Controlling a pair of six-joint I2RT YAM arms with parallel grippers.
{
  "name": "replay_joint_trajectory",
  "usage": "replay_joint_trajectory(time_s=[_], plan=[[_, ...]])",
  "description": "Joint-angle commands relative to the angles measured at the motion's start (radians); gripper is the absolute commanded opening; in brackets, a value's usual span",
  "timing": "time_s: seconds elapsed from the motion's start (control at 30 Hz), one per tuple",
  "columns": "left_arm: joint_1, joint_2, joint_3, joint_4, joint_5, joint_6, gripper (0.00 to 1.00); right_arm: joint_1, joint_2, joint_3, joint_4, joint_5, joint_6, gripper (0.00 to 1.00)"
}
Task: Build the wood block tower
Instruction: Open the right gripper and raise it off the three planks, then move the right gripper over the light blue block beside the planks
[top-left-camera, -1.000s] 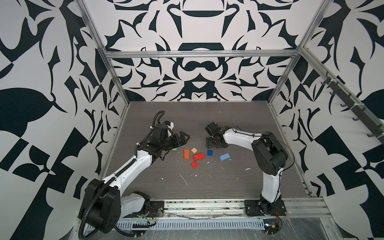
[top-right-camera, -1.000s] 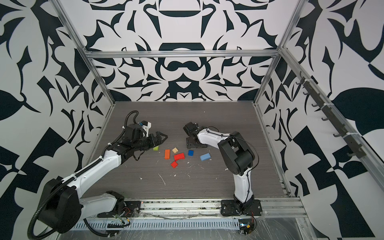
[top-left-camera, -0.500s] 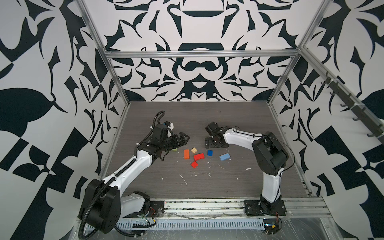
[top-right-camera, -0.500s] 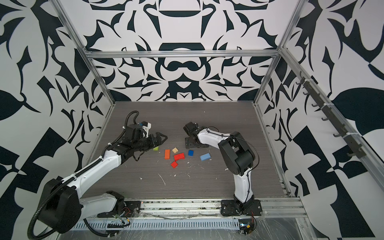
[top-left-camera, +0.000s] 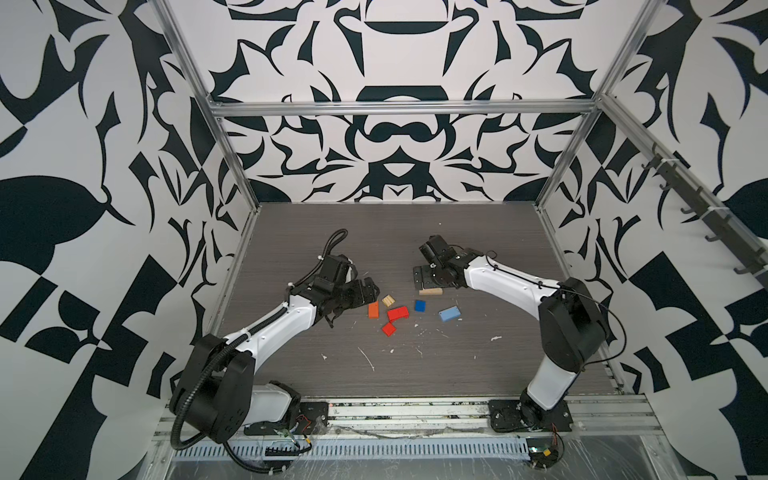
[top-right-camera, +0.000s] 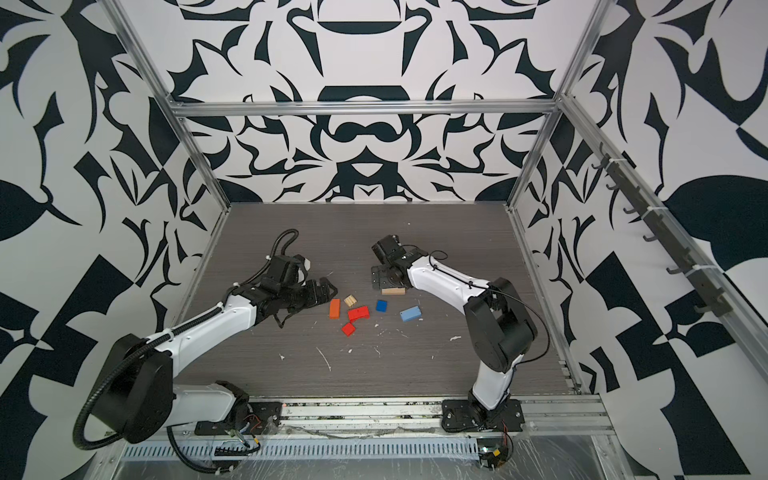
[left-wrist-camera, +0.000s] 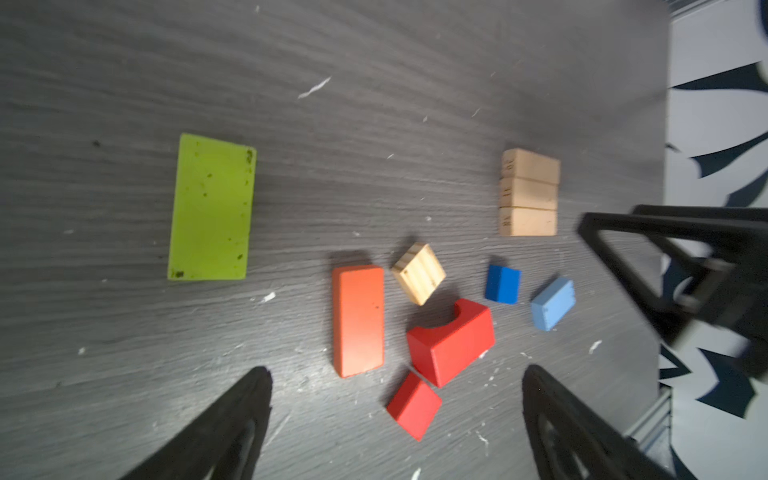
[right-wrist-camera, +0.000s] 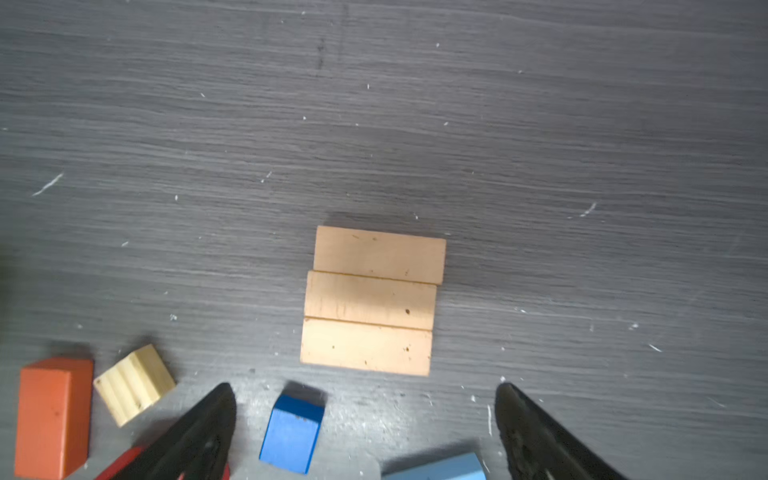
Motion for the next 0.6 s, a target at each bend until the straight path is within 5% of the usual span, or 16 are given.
replay_joint_trajectory(time_s=[0.0,0.57], plan=[[-0.020,0.015,0.037,-0.039,-0.042,0.011,0.96,-0.004,-0.068,-0.041,-0.068,0.006,-0.025,1.00],[-0.038,0.046,0.049,0.026,-0.046,-0.001,0.97,-0.005,-0.266,-0.301,-0.080,-0.183,0.215,0.92]])
